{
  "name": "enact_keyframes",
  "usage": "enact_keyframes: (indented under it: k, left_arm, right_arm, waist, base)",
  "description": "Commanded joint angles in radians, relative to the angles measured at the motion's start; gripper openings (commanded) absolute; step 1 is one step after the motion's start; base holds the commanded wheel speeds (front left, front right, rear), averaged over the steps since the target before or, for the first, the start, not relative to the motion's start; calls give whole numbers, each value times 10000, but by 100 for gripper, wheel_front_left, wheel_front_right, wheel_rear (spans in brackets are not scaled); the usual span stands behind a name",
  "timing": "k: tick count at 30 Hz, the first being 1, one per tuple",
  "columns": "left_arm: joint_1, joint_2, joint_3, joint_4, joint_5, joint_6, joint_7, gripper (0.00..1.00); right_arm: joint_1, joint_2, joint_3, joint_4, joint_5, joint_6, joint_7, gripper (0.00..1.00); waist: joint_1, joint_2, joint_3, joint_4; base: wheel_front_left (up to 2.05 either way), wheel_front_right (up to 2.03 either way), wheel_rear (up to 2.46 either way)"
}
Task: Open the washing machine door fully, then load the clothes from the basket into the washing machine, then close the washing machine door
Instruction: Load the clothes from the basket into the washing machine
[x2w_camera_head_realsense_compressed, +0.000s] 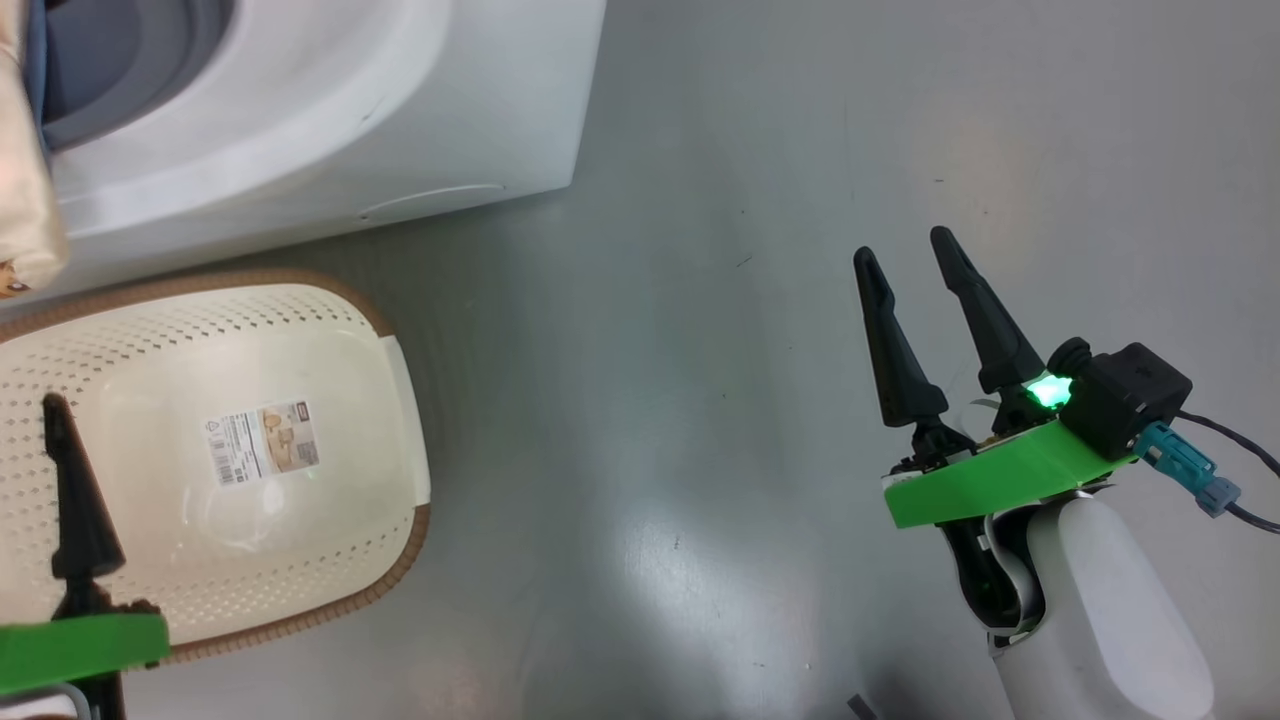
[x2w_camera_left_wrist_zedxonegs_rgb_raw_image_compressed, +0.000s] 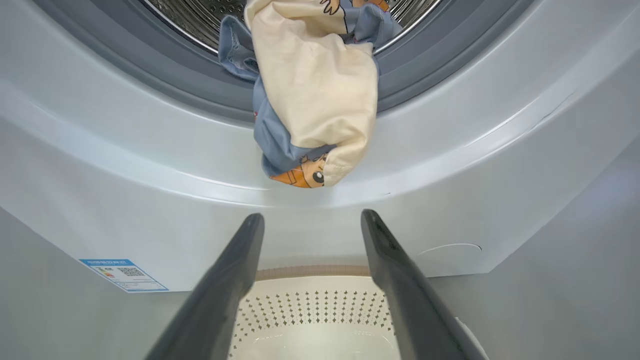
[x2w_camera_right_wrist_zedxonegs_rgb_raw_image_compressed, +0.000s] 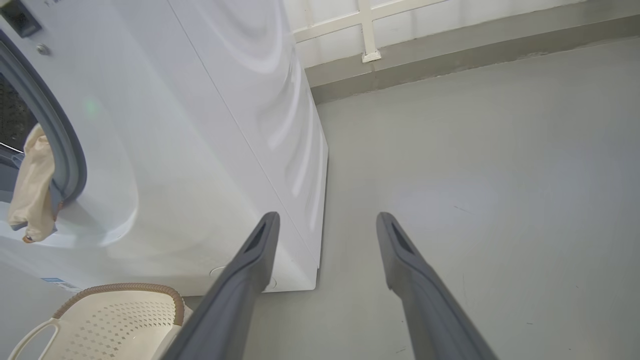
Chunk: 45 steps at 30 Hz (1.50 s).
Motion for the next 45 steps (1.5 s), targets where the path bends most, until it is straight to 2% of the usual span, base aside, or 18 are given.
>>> enact_keyframes:
  k: [1, 9, 18, 33, 45]
  left_arm:
    - [376, 21, 487, -157, 90, -94, -80, 100]
    - [528, -258, 678, -101, 193, -265, -80, 100]
    - [122, -315, 790, 17, 150, -478, -80, 100]
    - [-2145, 905, 838, -235, -130, -509, 1547, 100]
    - [-3401, 1282, 579, 410, -805, -537, 3618, 100]
  right_arm:
    - [198, 63, 222, -174, -98, 88, -48, 100]
    - [212, 63, 213, -164, -87, 88, -48, 100]
    - [180, 63, 243, -108, 18, 88, -48, 100]
    - [176, 63, 287, -125, 303, 88, -48, 100]
    - [234, 63, 289, -74, 345, 88, -48, 100]
  waist:
    - [0, 0, -5, -30]
    - [0, 0, -27, -43]
    - [0, 0, -64, -119]
    - [0, 0, -75, -306]
    - [0, 0, -62, -340]
  base:
    - [0, 0, 0]
    - [0, 0, 0]
    - [0, 0, 0]
    - [0, 0, 0]
    - [0, 0, 0]
